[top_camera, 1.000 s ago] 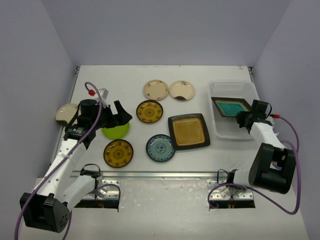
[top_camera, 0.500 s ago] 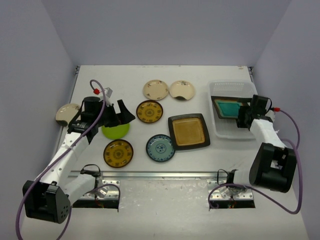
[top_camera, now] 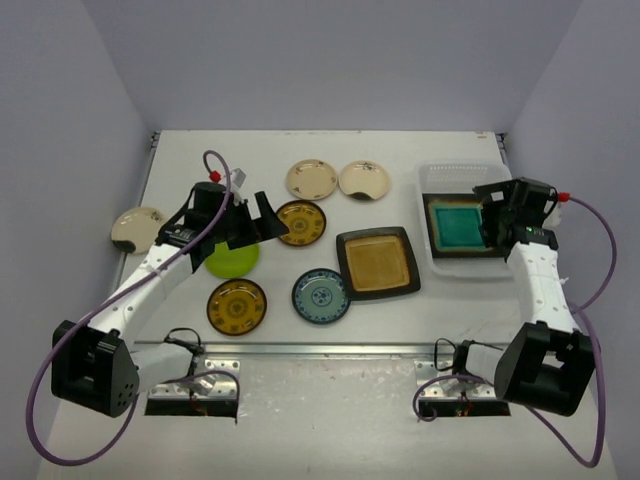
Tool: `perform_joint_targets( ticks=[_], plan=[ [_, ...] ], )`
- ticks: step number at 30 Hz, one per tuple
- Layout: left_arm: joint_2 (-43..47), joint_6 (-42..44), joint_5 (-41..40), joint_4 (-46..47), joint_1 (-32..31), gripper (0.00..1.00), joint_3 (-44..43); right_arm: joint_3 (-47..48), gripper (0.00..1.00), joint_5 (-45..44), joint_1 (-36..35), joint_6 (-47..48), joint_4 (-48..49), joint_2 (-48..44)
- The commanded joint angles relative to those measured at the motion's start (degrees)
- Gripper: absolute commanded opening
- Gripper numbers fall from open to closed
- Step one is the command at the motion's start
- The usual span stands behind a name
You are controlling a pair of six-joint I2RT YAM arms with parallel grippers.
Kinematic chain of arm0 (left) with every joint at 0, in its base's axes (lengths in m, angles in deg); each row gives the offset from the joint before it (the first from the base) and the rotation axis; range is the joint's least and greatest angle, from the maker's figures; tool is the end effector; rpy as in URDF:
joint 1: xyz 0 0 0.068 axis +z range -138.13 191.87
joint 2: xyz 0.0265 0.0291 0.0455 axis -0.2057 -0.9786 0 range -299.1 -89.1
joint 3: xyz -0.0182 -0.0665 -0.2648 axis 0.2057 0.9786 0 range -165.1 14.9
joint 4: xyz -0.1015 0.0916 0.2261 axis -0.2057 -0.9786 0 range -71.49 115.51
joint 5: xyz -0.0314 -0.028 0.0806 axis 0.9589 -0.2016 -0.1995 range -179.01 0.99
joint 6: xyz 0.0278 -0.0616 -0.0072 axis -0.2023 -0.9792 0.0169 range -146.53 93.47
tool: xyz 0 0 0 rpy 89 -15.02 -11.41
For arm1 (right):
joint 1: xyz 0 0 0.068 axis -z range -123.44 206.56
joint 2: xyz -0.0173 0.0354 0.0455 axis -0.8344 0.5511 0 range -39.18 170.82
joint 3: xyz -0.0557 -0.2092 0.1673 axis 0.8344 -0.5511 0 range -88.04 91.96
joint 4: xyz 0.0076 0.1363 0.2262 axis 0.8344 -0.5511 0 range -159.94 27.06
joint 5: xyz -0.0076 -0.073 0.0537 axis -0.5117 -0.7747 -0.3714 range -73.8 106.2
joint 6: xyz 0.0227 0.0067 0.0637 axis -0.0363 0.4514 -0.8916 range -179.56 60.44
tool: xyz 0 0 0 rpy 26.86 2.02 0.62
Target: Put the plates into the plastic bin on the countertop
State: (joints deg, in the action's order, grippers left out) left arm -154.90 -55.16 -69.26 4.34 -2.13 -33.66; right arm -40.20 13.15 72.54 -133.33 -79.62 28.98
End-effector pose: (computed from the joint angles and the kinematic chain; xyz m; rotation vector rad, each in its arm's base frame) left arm 0.2519 -0.0818 0.2610 -0.1010 2.3111 -0.7789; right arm 0.2660 -0.0792 0.2521 1.6167 1.5810 0.4919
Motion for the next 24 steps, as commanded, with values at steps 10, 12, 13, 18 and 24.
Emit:
perform_joint_targets(
  ticks=[10, 12, 13, 18, 24],
  plan=[
    [-21.9, 3.5, -5.4, 1.9, -14.8, 1.00, -17.1, 1.3, 0.99, 36.7, -0.8, 20.7, 9.1, -10.5],
    [-26.4, 3.5, -6.1, 0.8, -16.6, 1.00, -21.0, -0.5, 0.99, 39.2, -0.9, 22.2, 8.9, -12.6],
    [-28.7, 2.9, -6.6, 0.5, -17.4, 1.00, -22.5, -1.8, 0.99, 39.8, -0.9, 22.7, 9.0, -13.8],
    [-33.1, -1.4, -9.3, 5.3, -21.7, 1.00, -22.1, -5.7, 0.99, 41.7, -0.8, 24.3, 8.1, -19.4],
    [-39.0, -5.7, -11.0, 11.1, -22.6, 0.96, -21.2, -8.0, 0.99, 47.8, -0.8, 23.0, 11.0, -19.9]
  ],
)
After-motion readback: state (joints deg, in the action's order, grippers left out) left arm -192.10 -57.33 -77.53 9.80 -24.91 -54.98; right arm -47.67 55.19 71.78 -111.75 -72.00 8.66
